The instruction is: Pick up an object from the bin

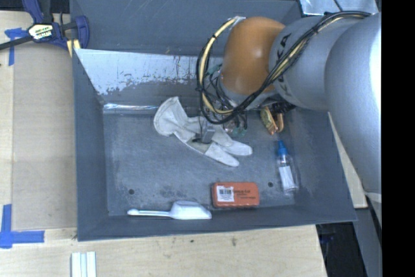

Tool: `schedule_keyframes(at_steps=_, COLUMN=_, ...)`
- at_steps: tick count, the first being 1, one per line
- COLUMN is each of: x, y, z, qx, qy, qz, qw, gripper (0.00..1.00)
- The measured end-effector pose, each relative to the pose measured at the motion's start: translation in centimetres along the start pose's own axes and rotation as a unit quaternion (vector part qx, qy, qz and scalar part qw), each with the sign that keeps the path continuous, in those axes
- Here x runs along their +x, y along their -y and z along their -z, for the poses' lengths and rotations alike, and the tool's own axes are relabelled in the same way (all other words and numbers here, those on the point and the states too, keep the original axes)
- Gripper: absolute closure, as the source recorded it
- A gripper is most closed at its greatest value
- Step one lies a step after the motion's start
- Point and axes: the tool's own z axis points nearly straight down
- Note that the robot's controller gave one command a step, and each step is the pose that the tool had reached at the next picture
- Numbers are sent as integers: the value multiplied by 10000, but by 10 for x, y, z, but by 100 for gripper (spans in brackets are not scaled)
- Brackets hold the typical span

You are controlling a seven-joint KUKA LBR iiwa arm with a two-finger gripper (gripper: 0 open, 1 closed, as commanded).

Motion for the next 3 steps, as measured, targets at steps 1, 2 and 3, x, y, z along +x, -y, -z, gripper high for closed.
schedule_keyframes(at_steps=1, x=2, y=0, z=19, qx=4, qy=-43, qz=0, qw=10000, gripper=100)
schedule_keyframes(at_steps=2, x=0, y=0, z=36, qx=-2, qy=-4, qz=1, qw=10000, gripper=100)
schedule_keyframes(at_steps=3, x=0, y=0, z=48, qx=-2, qy=-1, qz=1, qw=10000, gripper=100)
